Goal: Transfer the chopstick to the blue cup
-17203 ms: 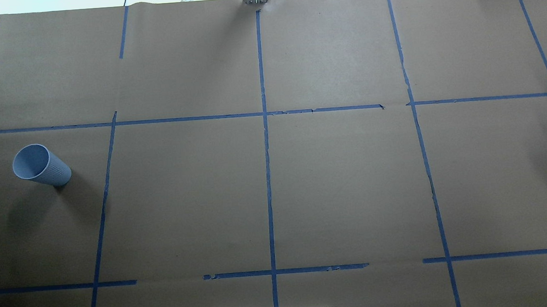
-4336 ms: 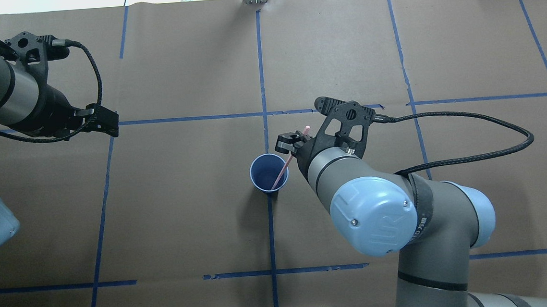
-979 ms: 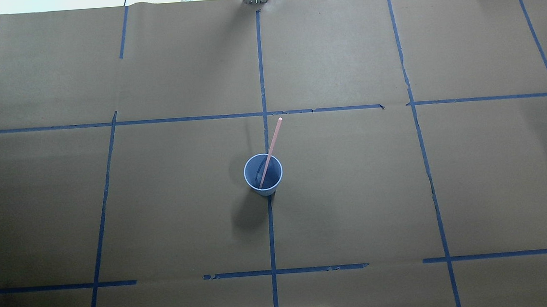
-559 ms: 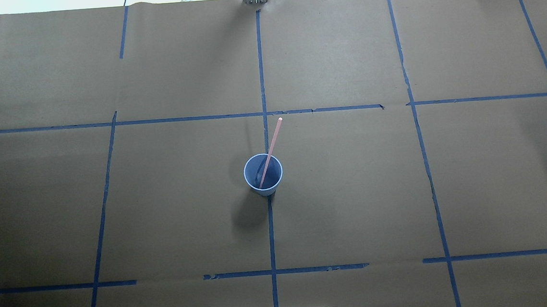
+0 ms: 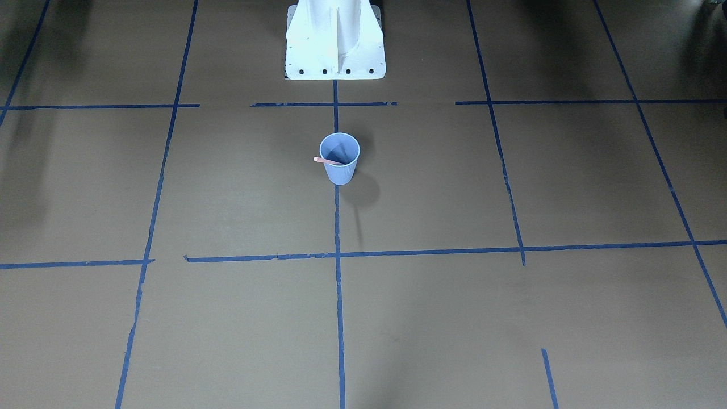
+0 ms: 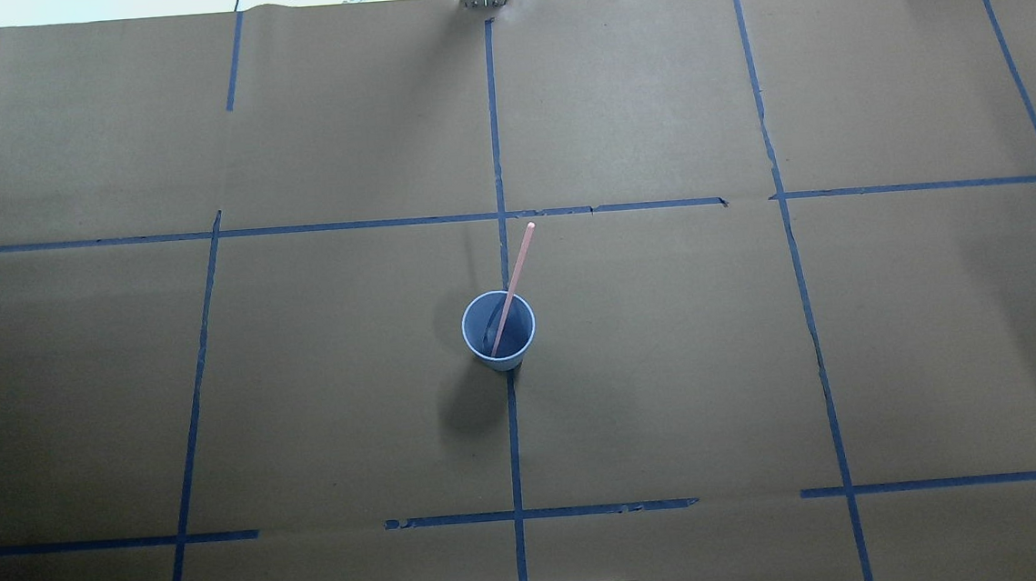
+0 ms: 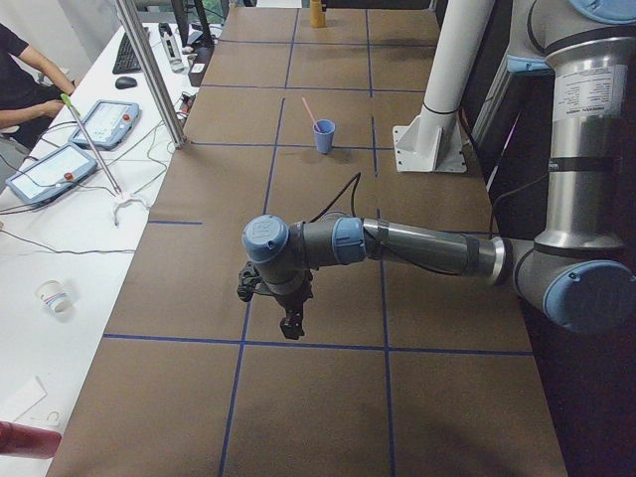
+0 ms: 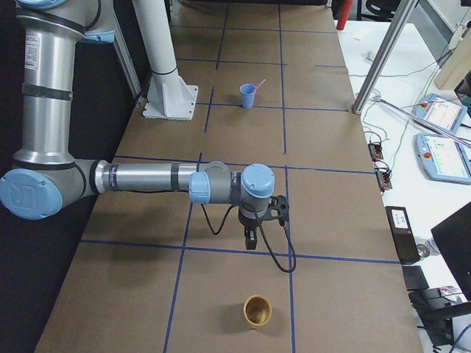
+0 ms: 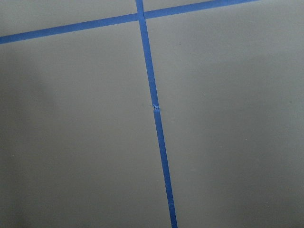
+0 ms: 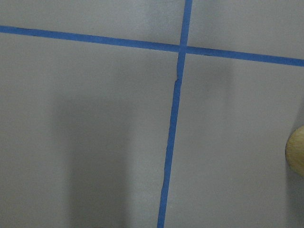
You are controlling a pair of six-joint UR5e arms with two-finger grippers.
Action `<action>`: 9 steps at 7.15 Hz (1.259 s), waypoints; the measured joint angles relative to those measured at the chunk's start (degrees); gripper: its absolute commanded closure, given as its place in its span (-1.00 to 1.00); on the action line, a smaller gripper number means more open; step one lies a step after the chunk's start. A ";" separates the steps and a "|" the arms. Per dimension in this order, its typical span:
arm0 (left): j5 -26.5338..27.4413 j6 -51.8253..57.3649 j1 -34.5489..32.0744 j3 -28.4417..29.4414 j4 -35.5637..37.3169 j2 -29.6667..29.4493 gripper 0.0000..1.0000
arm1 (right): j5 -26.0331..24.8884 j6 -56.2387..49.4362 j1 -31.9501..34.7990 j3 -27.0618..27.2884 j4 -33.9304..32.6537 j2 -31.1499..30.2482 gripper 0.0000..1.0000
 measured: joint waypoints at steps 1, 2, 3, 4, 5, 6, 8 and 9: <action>-0.15 0.00 0.00 -0.14 -0.02 -0.17 -1.00 | -0.47 -0.21 -0.02 2.11 -1.00 -1.41 -1.00; -0.15 -0.01 0.09 0.01 -0.03 -0.52 -1.00 | -0.54 -0.60 -0.05 3.70 -1.32 -2.95 -1.00; -0.11 -0.01 0.16 0.24 0.00 -0.94 -1.00 | -0.23 -0.71 -0.05 4.28 -1.35 -3.67 -1.00; -0.12 0.10 0.17 0.13 0.10 -1.15 -1.00 | 0.08 -0.76 -0.05 4.24 -1.24 -3.98 -1.00; -0.16 0.25 0.18 -0.08 0.12 -1.23 -1.00 | 0.30 -1.08 -0.06 4.23 -1.09 -4.22 -1.00; -0.21 0.32 0.20 -0.20 0.09 -1.25 -1.00 | 0.38 -1.53 -0.06 4.22 -1.02 -4.36 -1.00; -0.19 0.36 0.22 -0.62 0.20 -0.87 -1.00 | 0.55 -1.63 -0.09 4.41 -0.98 -4.31 -1.00; -0.15 0.36 0.21 -0.69 0.20 -0.98 -1.00 | 0.80 -1.59 -0.15 4.44 -0.93 -4.28 -1.00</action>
